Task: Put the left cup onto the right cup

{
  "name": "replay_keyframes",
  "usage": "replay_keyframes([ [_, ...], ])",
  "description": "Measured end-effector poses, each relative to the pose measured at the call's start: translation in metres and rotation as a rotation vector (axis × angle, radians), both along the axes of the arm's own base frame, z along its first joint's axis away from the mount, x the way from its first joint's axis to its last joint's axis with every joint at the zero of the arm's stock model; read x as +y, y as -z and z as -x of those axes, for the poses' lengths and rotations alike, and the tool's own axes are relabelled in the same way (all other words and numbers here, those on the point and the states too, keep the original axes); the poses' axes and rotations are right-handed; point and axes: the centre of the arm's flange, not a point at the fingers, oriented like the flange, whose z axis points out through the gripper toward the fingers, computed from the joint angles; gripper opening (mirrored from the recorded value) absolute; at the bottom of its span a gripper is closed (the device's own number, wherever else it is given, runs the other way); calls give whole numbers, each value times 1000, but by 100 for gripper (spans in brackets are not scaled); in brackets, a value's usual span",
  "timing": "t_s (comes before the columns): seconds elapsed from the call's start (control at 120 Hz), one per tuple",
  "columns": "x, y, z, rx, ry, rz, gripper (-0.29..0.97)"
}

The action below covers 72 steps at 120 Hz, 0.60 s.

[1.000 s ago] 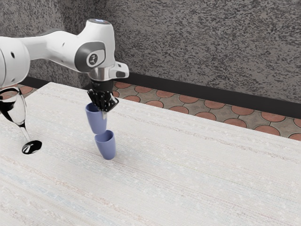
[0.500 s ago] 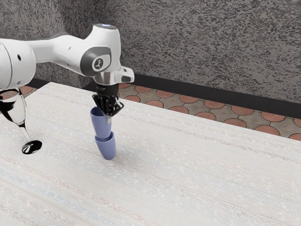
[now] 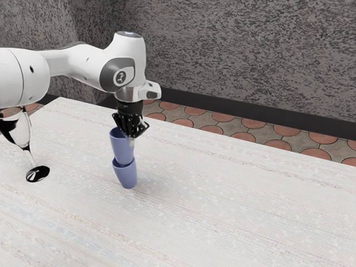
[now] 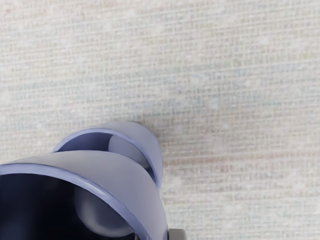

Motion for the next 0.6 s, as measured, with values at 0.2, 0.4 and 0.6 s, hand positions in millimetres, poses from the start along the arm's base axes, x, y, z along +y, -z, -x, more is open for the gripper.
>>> replay_keyframes([
  [0.2, 3, 3, -3, 2, -4, -7, -11],
  [0.4, 4, 11, -6, 11, -6, -10, -11],
  [0.6, 8, 17, -7, 18, -13, -10, -11],
])
